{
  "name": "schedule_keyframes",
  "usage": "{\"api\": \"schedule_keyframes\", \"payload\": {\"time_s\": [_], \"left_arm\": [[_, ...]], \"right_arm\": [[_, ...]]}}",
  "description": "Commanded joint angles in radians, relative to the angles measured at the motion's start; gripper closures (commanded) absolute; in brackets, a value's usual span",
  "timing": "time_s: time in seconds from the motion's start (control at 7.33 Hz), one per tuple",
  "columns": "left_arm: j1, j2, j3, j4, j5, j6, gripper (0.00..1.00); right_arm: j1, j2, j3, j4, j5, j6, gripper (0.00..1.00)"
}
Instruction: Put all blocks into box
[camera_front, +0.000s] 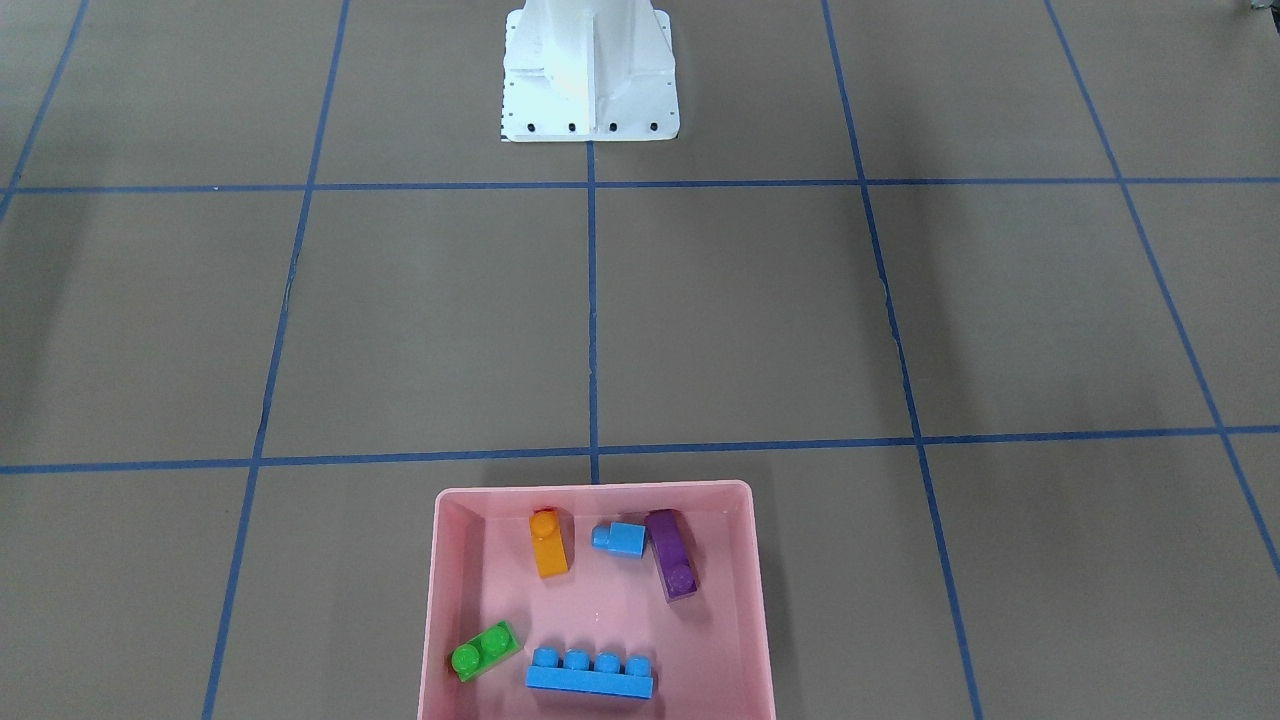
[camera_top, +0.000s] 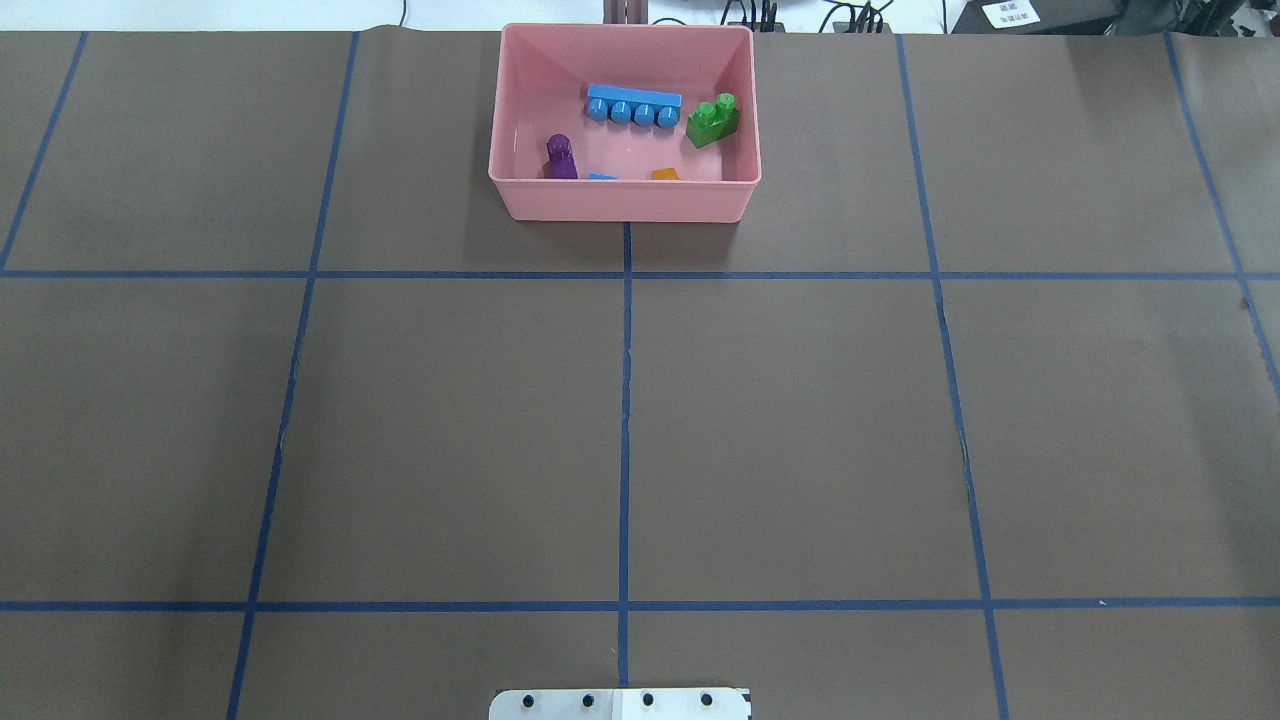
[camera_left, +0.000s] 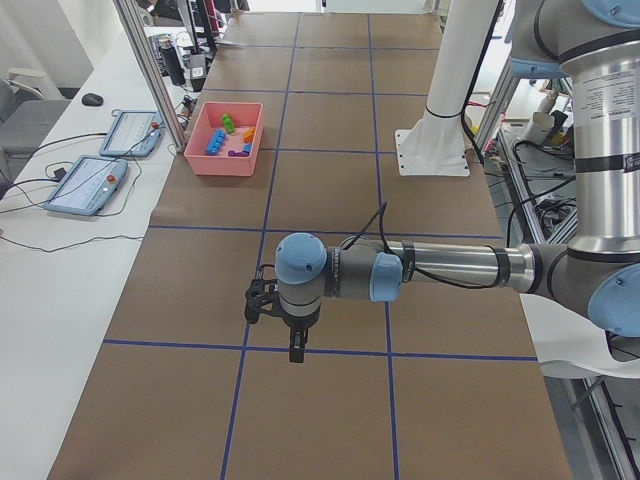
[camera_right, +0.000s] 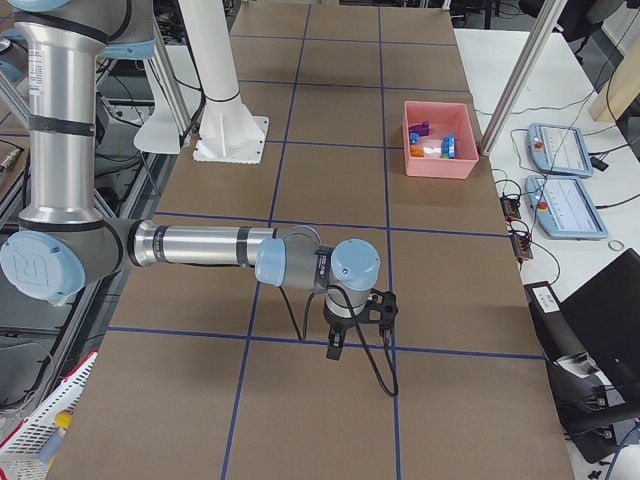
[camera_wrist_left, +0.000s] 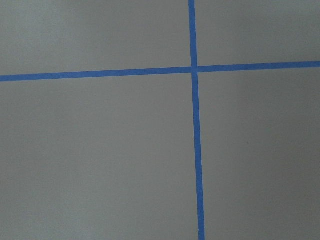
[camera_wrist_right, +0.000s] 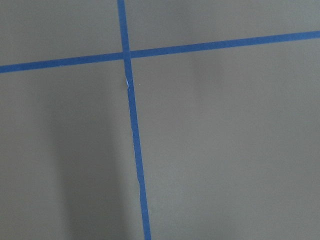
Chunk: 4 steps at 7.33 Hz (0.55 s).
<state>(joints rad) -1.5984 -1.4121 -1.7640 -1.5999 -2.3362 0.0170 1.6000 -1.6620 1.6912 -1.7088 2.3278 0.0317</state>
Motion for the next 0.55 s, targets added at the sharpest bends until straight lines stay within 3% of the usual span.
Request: {"api": "schedule_keyframes", "payload": {"time_s": [0.0,0.41], "left_arm": [[0.000,-0.001,0.000,0.000,0.000,0.000,0.00],[0.002,-0.001,0.000,-0.002,0.000,0.000,0.00]], "right_arm": [[0.000,0.001,0.001,0.000,0.001,0.001,0.00],[-0.002,0.005,-0.002,0.001,-0.001,0.001,0.00]]}}
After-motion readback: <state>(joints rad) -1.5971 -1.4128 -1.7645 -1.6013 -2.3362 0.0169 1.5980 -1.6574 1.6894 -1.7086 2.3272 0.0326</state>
